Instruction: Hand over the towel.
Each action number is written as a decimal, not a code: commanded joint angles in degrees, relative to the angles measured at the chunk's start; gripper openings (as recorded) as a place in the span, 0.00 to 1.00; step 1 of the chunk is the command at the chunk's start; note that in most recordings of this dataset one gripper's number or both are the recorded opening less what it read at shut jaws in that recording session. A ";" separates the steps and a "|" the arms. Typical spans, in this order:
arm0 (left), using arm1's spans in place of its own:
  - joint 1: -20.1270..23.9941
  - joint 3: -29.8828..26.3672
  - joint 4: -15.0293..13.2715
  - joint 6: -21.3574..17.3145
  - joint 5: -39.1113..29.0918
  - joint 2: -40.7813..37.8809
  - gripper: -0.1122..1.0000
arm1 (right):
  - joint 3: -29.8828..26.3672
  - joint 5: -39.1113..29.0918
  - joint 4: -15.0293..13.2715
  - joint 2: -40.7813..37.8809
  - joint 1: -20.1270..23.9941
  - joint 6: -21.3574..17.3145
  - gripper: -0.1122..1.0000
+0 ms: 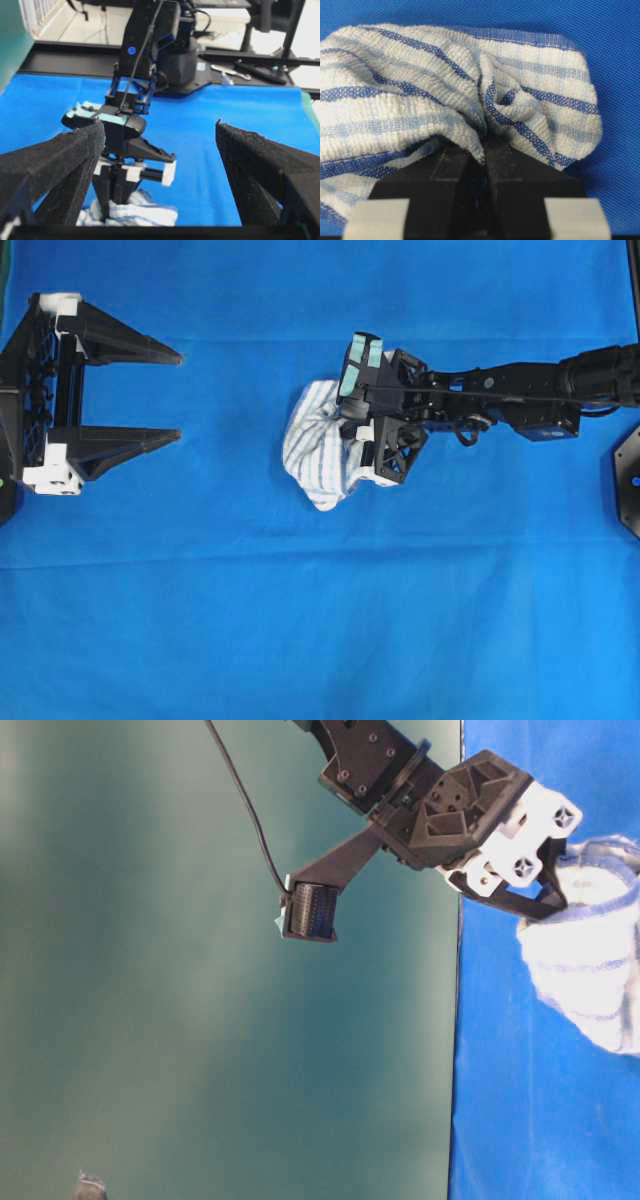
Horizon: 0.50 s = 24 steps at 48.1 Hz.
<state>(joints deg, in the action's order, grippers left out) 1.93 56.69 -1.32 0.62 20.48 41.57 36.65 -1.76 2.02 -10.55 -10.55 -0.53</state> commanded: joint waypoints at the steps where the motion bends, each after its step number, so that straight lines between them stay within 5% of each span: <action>1: 0.00 -0.62 0.00 -0.09 0.44 0.00 0.91 | -0.79 -0.62 0.09 1.14 0.09 -0.09 0.31; 7: 0.00 -0.62 0.00 -0.09 0.26 0.00 0.91 | -0.26 -1.23 0.09 3.87 0.09 -0.09 0.62; 11: 0.00 -0.62 0.00 -0.09 0.26 0.00 0.91 | 0.00 -2.11 0.09 7.21 0.09 -0.09 0.74; 24: 0.09 -0.62 0.00 -0.09 0.26 0.00 0.91 | 1.32 -5.98 -0.35 22.15 0.09 0.35 0.75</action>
<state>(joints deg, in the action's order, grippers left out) 1.85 56.69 -1.32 0.62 20.48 41.57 38.06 -7.38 1.93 6.77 -10.46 -0.26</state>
